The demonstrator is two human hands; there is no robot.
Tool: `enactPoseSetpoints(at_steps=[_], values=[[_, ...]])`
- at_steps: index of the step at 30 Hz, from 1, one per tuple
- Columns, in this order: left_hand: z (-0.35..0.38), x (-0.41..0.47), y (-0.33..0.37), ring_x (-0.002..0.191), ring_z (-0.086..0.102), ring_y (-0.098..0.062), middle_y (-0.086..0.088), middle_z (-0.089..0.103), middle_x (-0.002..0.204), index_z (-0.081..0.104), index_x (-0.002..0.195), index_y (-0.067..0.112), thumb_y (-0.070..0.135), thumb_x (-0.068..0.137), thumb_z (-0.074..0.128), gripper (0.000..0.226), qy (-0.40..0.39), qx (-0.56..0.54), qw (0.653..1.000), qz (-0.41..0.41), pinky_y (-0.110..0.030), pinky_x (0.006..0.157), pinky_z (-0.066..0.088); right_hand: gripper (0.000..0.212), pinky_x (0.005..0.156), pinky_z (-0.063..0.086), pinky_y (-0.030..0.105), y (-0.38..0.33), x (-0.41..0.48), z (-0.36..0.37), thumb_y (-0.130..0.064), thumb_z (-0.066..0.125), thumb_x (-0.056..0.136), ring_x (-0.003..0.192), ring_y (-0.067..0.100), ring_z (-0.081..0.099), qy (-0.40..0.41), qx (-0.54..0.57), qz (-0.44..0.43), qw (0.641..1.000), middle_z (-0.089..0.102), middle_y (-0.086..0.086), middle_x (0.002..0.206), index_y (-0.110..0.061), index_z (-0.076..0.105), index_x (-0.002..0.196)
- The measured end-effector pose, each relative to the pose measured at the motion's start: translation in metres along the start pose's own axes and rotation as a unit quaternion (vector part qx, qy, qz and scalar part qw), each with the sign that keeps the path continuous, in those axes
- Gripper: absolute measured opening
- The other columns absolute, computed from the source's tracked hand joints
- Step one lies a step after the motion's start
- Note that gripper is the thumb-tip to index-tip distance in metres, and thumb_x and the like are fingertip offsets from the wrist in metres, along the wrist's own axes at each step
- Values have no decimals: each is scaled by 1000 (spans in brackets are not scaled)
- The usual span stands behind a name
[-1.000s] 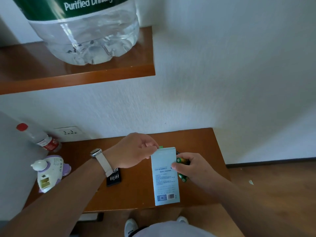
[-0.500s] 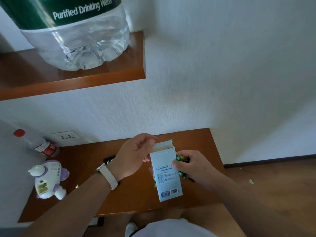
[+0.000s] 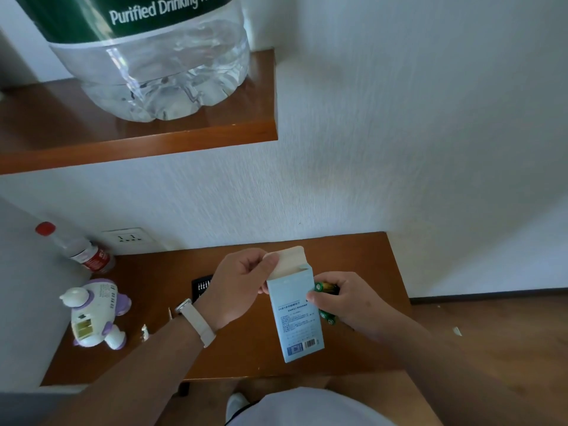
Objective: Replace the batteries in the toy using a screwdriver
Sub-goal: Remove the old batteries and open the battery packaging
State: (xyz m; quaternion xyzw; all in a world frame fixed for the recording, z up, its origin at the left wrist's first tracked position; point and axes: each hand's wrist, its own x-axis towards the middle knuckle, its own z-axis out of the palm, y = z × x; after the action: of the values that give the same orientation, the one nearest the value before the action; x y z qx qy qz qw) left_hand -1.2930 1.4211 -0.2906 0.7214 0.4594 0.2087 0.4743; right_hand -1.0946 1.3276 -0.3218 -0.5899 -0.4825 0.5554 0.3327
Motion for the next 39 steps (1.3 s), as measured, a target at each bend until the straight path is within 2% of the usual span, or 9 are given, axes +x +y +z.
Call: enactPoseSetpoints(at_steps=[5,10,13,16,21,25,30,36,39], values=[[-4,4,-8,65,66,-11,5,71,69,70,80,21,48,91,47,37,32,50,998,36,-29,64,52,33,56,46,17,2,5,2,-43,54,97,64,8,61,19,-4,74,997,74,-4,89,-12,61,87],[-7,8,-19,67,65,-14,6,69,69,72,83,26,43,95,53,28,50,62,997,24,-29,63,51,38,47,26,23,2,6,-1,-45,49,99,52,11,40,27,166,119,978,62,1,70,-11,50,83],[-11,8,-23,64,65,-12,10,69,70,73,90,28,31,98,57,18,36,68,997,22,-23,61,51,33,44,24,19,-8,11,2,-42,50,99,54,10,40,29,232,129,964,64,12,87,-11,52,89],[-14,7,-27,67,68,-9,12,72,77,73,94,26,26,99,56,18,27,49,998,5,-30,65,57,29,42,25,16,-19,18,10,-38,52,99,56,10,40,28,271,120,955,61,17,95,-10,51,93],[-19,4,-37,67,69,-5,6,72,76,70,87,20,24,98,57,18,38,41,998,7,-32,64,58,21,46,32,16,-38,32,32,-28,52,100,58,10,43,46,335,107,935,59,11,84,-7,53,96],[-30,3,-48,64,66,-7,3,70,74,68,80,22,27,97,59,20,42,48,998,-15,-25,61,53,21,56,38,24,-53,46,49,-24,51,101,60,10,47,79,299,97,946,55,10,81,-4,58,102],[-48,7,-58,63,66,-8,1,70,73,66,77,18,29,98,58,25,41,60,997,-17,-10,52,45,17,58,47,21,-62,59,68,-18,52,101,69,10,55,108,253,116,955,60,6,83,-6,62,107],[-58,4,-74,68,64,-11,5,67,72,62,72,30,37,94,57,24,20,77,997,15,-35,63,56,15,72,58,25,-63,71,92,-17,57,98,77,13,62,159,168,124,965,68,6,92,-10,69,102],[-61,2,-80,70,60,-11,8,63,72,62,72,33,41,92,58,22,11,102,994,40,-35,62,52,12,84,60,36,-63,77,102,-13,59,97,84,17,65,190,173,130,958,69,10,96,-11,71,98]])
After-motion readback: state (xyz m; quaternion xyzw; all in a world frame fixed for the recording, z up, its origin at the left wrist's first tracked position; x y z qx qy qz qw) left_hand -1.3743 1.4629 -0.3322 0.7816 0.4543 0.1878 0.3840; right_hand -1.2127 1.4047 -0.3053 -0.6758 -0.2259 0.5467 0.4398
